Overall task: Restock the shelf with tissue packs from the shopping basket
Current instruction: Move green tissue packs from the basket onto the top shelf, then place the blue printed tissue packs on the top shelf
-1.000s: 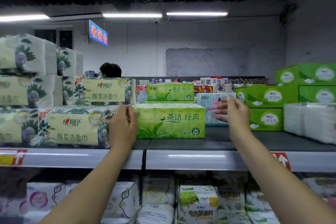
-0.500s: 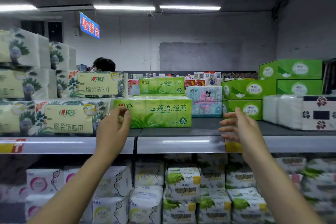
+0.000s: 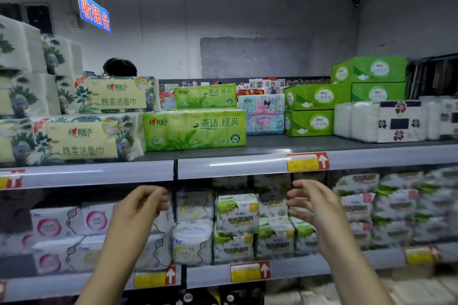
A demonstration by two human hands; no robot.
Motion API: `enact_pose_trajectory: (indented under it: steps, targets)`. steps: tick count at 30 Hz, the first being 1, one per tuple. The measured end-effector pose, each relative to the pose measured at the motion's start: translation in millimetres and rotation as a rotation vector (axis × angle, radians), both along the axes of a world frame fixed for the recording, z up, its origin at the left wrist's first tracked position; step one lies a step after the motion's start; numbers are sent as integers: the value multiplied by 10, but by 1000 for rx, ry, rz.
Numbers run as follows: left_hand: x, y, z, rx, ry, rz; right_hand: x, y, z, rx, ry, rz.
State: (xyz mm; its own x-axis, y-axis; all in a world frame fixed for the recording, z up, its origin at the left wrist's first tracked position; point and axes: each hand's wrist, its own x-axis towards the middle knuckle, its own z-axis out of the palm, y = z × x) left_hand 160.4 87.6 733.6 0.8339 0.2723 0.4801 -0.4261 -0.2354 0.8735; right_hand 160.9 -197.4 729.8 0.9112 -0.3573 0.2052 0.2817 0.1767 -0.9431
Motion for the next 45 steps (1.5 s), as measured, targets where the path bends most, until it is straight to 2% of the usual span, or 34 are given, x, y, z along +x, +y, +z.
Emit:
enact_pose_trajectory:
  steps: [3,7,11,19,28,37,41,45]
  targets:
    - [-138,-50,-223,-253,144,-46,-132,75,-227,70,53,-9]
    - [-273,-40,-557,-337,286,-78,-301,94,-508,241,124,-95]
    - [-431,34,-750,-315,332,-74,-454,132,-797,283,217,-140]
    - [-701,90,-1029,-270,419,-74,-876,275,-1108,133,291,-128]
    - [-818,54,-1408,-193,570,-135,-1227,283,-1519,133,390,-203]
    - [-701,193,-1650,-279,637,-82,-1169,376,-1761,123,459,-186]
    - [-802,242,-1805,-342,551,-26,-1058,414,-1933,137,499,-173]
    - [-851,164,-1955,-303,510,-23,-1046,356,-2179,140,543,-156]
